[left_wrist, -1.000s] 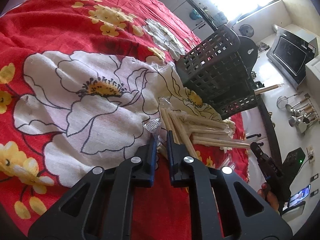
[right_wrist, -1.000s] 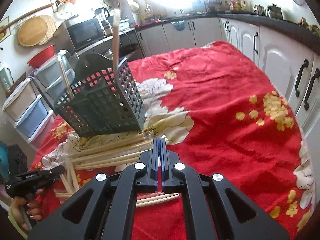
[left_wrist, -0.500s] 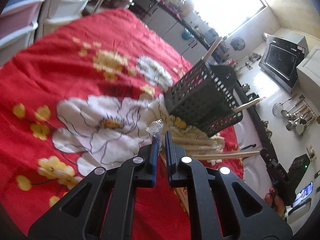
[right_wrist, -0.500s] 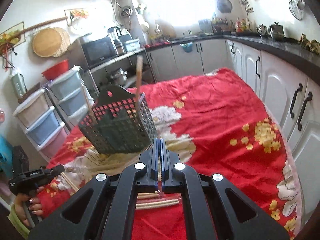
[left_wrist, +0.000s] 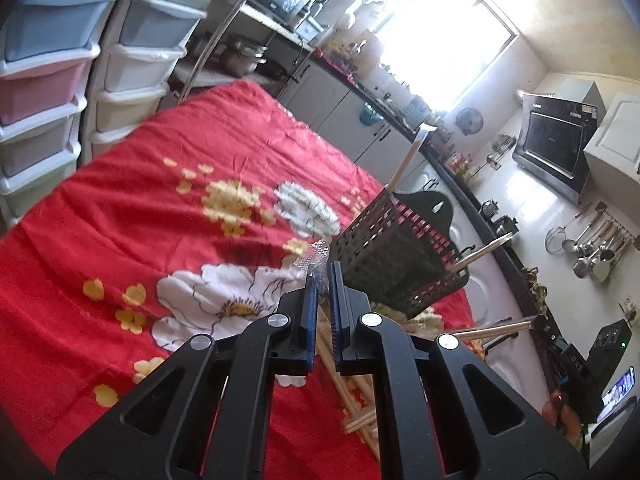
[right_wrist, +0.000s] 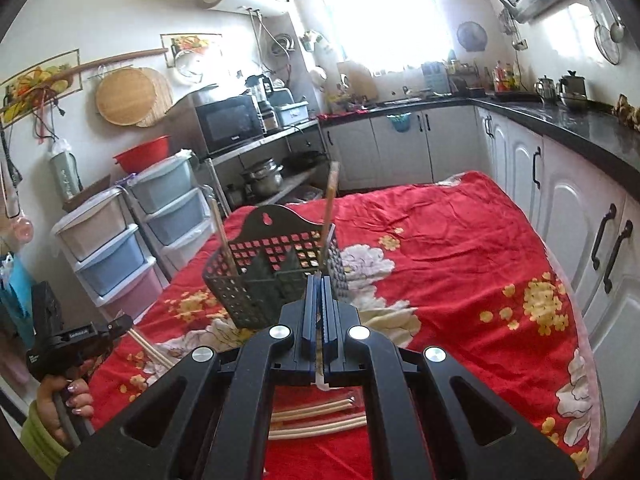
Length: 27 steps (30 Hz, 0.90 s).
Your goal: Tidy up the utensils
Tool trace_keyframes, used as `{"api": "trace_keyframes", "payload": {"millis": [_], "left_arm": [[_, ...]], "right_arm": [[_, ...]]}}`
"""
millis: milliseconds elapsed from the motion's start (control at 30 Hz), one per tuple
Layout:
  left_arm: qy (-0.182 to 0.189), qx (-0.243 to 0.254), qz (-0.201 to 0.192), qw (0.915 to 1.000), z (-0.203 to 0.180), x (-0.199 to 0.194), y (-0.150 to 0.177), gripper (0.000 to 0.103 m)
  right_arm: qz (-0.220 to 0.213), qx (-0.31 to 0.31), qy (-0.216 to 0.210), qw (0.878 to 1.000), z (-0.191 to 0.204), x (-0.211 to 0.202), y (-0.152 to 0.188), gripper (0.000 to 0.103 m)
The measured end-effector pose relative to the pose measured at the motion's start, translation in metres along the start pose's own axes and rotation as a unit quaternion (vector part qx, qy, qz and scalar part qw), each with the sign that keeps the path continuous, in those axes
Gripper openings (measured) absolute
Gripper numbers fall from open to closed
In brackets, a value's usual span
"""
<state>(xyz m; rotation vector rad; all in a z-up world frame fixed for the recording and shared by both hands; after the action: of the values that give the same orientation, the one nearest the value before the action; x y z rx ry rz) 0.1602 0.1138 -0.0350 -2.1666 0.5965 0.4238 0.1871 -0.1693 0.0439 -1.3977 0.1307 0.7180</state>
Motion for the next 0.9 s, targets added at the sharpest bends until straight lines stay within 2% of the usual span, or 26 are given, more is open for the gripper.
{"api": "trace_keyframes", "payload": {"millis": [467,900], "left_arm": [[0.051,0.05,-0.046,0.9964,-0.064,-0.02,-0.033,0.002],[0.097,0.098,-0.062,0.9885,-0.126,-0.021,-0.05,0.002]], "right_arm": [[-0.03,-0.027,-0.035,0.999,0.04,-0.016,-0.024,0.002],[-0.061,-0.042,-0.062,0.995,0.065,-0.037,-0.045,0.002]]}}
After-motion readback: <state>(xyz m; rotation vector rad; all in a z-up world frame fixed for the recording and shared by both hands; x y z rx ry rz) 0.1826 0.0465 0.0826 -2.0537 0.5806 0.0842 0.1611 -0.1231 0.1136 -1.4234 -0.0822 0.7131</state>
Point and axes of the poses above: each gripper's, at about its wrist camera, not at the fingertips, and x roughly the way its jaws point, z to its left, y to its underside, the point moved 9 cm from there along x, roughly the way its jaws point, and after that the axes turned 2 degrees about z, right-handed, at the moved point
